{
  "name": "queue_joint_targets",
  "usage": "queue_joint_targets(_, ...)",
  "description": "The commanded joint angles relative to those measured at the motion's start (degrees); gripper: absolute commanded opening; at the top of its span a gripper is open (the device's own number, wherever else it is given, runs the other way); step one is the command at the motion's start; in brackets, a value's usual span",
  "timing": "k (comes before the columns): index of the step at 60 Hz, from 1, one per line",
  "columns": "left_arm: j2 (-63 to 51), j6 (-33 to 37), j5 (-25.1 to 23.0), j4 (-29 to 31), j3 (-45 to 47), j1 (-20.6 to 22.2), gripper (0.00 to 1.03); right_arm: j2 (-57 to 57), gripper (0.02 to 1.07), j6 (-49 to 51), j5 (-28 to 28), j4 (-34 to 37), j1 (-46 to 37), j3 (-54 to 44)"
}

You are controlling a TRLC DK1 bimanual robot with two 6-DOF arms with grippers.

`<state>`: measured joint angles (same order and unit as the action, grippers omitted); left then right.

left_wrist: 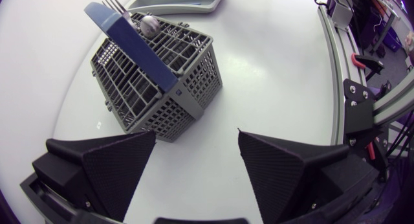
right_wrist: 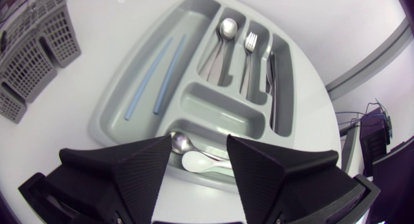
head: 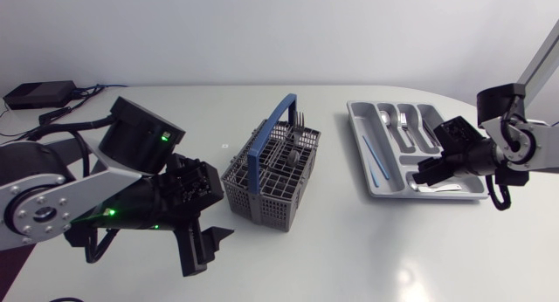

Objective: Unload the cutlery basket into the drawer organizer.

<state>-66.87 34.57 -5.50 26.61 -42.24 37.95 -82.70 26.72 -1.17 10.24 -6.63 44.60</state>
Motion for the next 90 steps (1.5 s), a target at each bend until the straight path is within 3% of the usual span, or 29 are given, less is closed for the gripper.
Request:
queue_joint_targets(1, -1.4, -0.1, 0.4, -0.8, 1.1, -0.3, 0.99, 4.2, 0.74, -1.9, -1.4, 2.2, 2.3, 1.3)
queue_joint_targets(8, -4.0, -0.2, 0.4, -1.7, 0.8, 0.0, 0.99, 5.3, 0.74, -5.1, -3.3, 4.1, 8.5, 5.7)
queue_joint_targets(19, -7.5, -1.1, 0.4, -3.6, 0.2, -0.3, 0.99, -3.0, 0.73, -11.1, -7.6, 2.4, 15.7, 13.7)
queue_joint_targets(33, -11.6, -1.3, 1.0, -4.5, -0.8, -1.0, 0.99, -22.8, 0.73, -17.8, -14.3, 1.3, 17.0, 30.9)
queue_joint_targets(37, -12.8, -1.3, 1.0, -4.6, -0.9, -1.2, 0.99, -30.3, 0.73, -19.8, -16.8, 3.6, 16.9, 38.4)
queue_joint_targets(46, -15.7, -1.3, 1.0, -6.0, -1.2, -1.4, 0.99, -36.0, 0.73, -20.4, -18.9, 7.6, 18.3, 44.2)
queue_joint_targets(58, -20.2, -1.2, 1.0, -7.7, -3.6, -4.3, 0.99, -34.4, 0.73, -19.1, -21.2, 9.0, 20.2, 40.2)
queue_joint_targets(83, -23.8, 2.2, 0.9, -12.3, -6.0, -15.3, 0.99, -20.5, 0.73, -17.1, -23.2, 8.8, 24.7, 22.6)
queue_joint_targets(90, -25.6, 2.8, 0.8, -12.7, -7.3, -16.6, 0.99, -14.0, 0.73, -17.6, -17.8, 7.4, 24.9, 17.9)
